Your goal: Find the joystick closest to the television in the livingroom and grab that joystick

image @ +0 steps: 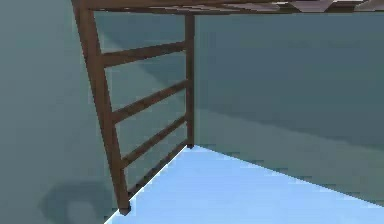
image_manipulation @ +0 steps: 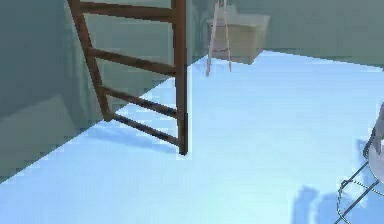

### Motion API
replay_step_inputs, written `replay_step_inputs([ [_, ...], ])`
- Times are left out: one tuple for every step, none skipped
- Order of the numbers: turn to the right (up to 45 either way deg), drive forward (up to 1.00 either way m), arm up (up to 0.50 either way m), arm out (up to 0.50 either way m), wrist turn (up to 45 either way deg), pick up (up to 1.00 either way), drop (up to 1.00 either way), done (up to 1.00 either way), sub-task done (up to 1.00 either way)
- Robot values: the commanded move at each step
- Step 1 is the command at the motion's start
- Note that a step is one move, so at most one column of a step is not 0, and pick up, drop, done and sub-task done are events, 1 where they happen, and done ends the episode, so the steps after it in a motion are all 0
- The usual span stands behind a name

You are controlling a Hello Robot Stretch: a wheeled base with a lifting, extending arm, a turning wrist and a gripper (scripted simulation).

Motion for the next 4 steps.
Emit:
replay_step_inputs([
  [45.0,0.00,0.00,0.00,0.0,0.00,0.00,0.00,0.00],
  [45.0,0.00,0.00,0.00,0.0,0.00,0.00,0.00,0.00],
  [30.0,0.00,0.00,0.00,0.0,0.00,0.00,0.00,0.00],
  [0.0,0.90,0.00,0.00,0.0,0.00,0.00,0.00,0.00],
])
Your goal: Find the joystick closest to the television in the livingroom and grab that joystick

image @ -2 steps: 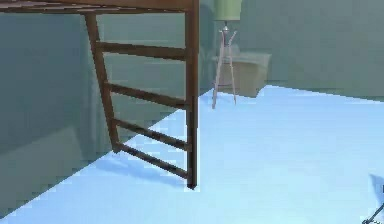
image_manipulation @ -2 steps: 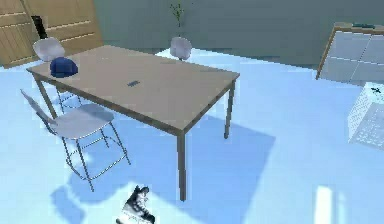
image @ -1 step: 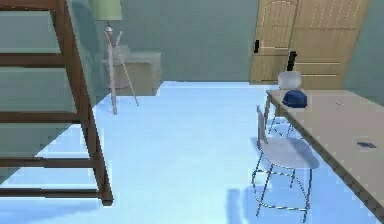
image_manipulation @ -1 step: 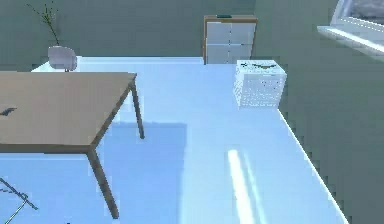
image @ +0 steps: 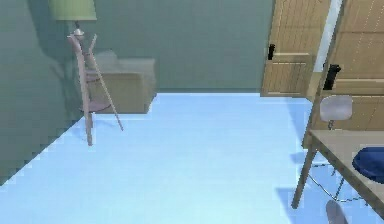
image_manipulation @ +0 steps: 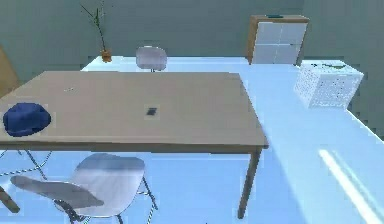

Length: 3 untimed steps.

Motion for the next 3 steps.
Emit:
replay_step_inputs([
  [3.0,0.00,0.00,0.00,0.0,0.00,0.00,0.00,0.00],
  [0.0,0.45,0.00,0.00,0.0,0.00,0.00,0.00,0.00],
  [24.0,0.00,0.00,0.00,0.0,0.00,0.00,0.00,0.00],
])
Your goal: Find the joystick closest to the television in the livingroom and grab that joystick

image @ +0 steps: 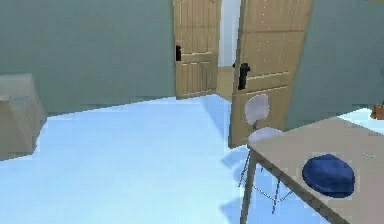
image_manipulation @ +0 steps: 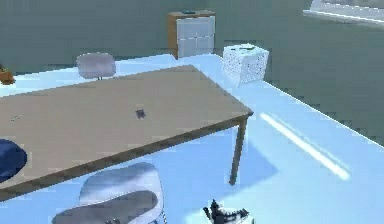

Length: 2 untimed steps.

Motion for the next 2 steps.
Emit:
replay_step_inputs([
  [0.0,1.00,0.00,0.00,0.0,0.00,0.00,0.00,0.00],
  [0.0,1.00,0.00,0.00,0.0,0.00,0.00,0.00,0.00],
])
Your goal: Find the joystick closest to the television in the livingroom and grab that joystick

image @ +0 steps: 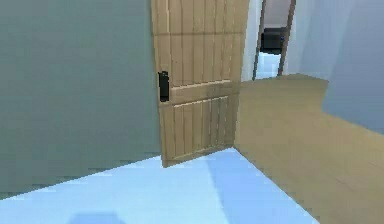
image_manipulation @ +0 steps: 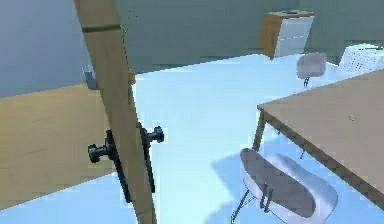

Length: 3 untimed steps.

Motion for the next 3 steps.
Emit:
replay_step_inputs([
  [0.0,0.55,0.00,0.00,0.0,0.00,0.00,0.00,0.00],
  [33.0,0.00,0.00,0.00,0.0,0.00,0.00,0.00,0.00],
  [0.0,1.00,0.00,0.00,0.0,0.00,0.00,0.00,0.00],
])
